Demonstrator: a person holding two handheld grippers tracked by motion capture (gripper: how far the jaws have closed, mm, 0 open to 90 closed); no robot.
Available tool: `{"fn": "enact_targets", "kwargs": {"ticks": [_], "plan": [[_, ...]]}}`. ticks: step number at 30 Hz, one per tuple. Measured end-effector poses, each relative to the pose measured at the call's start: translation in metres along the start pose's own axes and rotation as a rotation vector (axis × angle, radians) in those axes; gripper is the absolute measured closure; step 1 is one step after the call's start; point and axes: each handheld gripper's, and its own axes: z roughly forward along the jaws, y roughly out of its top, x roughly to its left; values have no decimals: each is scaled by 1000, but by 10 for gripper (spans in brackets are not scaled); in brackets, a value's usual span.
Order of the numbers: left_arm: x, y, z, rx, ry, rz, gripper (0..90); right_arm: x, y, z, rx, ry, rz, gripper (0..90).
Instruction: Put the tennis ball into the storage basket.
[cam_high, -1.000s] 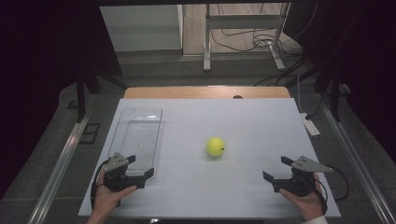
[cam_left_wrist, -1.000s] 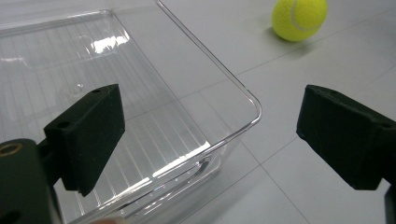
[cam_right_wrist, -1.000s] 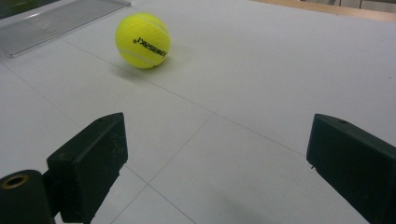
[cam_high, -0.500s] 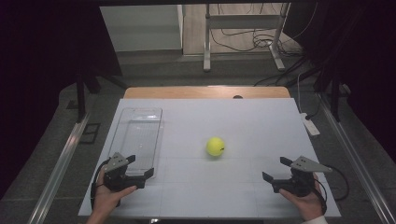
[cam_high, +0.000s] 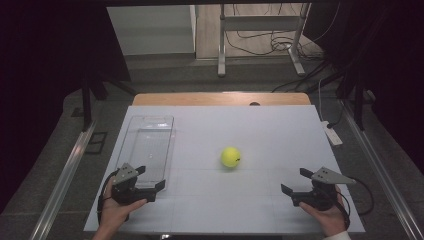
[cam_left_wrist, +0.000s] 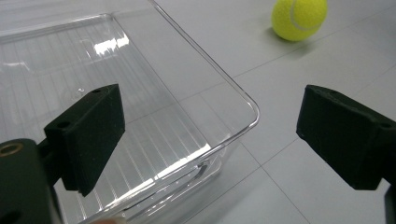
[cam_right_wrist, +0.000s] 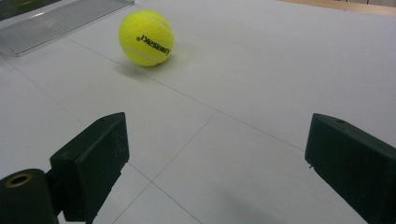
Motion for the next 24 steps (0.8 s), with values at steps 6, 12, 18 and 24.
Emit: {"fn": "enact_targets", "kwargs": {"ticks": [6,12,18,24], "plan": [[-2,3,0,5,2,8,91,0,0,0,-5,0,4,65],[-3,9,-3,6,-5,4,98,-1,0,0,-3,3,7,66],[-3,16,-4,16,-19,6,93,-1,0,1,0,2,8,67],[-5,23,-4,26,-36,23,90,-1,0,1,1,0,7,68]]}}
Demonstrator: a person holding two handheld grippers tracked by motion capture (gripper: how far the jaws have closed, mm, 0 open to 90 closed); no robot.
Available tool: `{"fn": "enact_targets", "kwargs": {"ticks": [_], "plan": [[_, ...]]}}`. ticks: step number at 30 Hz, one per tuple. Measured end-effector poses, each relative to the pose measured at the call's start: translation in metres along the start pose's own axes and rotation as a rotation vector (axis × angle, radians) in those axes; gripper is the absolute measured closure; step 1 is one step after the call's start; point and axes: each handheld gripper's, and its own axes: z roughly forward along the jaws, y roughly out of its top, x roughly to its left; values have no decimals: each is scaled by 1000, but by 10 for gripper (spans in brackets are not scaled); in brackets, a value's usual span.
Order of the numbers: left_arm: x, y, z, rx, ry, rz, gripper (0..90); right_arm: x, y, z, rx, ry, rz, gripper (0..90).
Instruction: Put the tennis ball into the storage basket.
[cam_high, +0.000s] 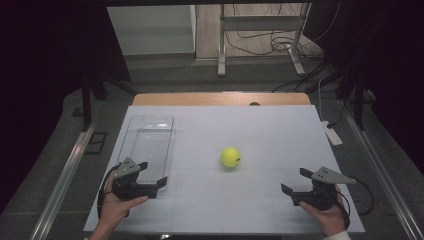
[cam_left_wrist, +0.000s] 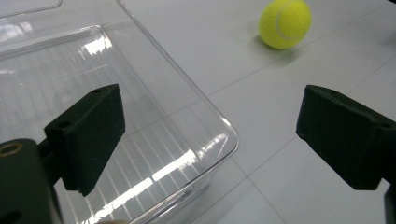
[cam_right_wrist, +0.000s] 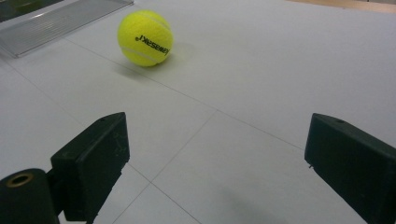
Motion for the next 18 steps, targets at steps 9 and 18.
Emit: {"fn": "enact_targets", "kwargs": {"ticks": [9,18], "plan": [[-3,10,5,20,-15,27,94,-1,0,0,1,1,-2,70],[-7,23,11,37,-40,47,103,-1,0,0,1,1,-3,70]]}}
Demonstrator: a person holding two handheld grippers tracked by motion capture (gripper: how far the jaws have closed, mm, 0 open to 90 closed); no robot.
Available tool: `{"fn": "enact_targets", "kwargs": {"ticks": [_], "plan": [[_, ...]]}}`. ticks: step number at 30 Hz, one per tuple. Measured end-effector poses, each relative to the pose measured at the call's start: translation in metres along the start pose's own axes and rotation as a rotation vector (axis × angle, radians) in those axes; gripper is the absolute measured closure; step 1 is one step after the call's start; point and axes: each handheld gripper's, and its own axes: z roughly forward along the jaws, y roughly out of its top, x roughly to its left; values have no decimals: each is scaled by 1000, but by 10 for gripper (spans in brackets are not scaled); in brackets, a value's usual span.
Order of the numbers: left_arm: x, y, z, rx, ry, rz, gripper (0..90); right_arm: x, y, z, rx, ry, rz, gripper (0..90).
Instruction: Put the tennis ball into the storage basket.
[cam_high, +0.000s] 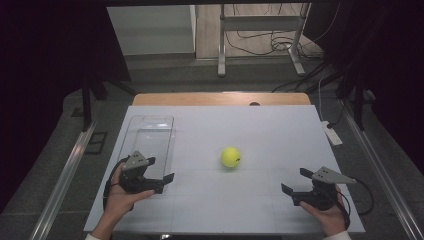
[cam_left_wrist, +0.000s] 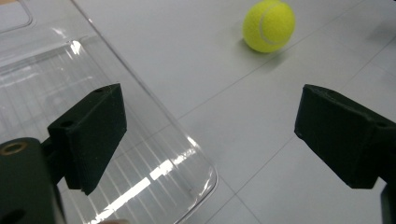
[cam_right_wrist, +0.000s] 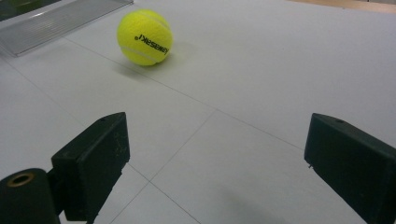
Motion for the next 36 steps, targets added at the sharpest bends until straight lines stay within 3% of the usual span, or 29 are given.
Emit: {"fn": "enact_targets", "kwargs": {"ticks": [36], "plan": [[-16,39,28,52,-79,96,106,-3,0,0,-6,-5,9,75]]}}
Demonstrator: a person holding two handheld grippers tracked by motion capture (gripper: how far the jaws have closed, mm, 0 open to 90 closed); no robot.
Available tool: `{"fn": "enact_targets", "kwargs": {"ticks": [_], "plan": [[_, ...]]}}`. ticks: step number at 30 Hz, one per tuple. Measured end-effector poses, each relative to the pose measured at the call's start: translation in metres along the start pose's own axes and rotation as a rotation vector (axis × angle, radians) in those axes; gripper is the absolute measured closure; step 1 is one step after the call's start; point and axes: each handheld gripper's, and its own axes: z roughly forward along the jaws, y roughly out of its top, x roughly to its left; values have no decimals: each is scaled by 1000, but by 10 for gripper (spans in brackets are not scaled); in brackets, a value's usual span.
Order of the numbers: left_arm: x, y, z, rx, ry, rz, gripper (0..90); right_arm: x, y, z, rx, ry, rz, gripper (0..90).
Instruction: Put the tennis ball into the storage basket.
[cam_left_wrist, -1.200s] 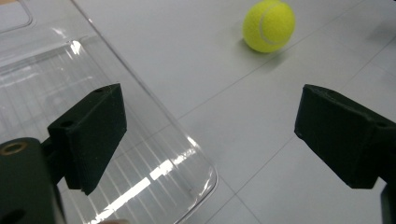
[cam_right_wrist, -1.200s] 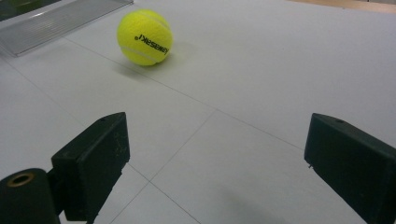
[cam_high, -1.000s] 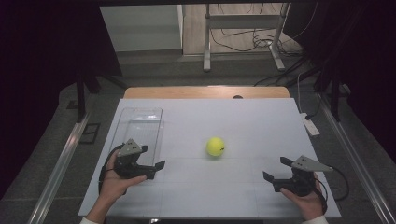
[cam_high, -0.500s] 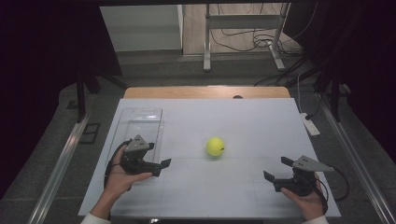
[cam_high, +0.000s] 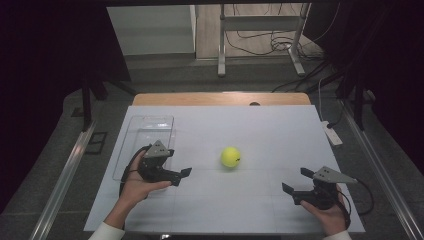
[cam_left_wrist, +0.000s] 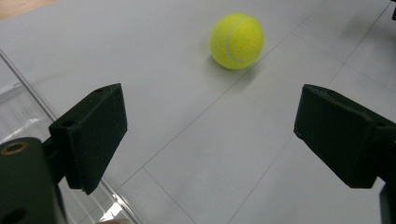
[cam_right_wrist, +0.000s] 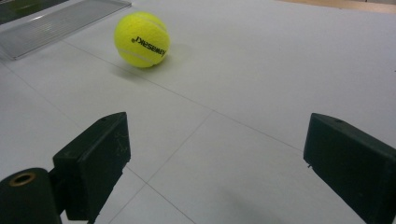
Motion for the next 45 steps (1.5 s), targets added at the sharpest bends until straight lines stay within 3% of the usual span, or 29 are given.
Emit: {"fn": "enact_targets", "kwargs": {"ticks": [45], "plan": [[-11,34,30,27,-56,54,101,0,-2,1,8,10,-2,75]]}}
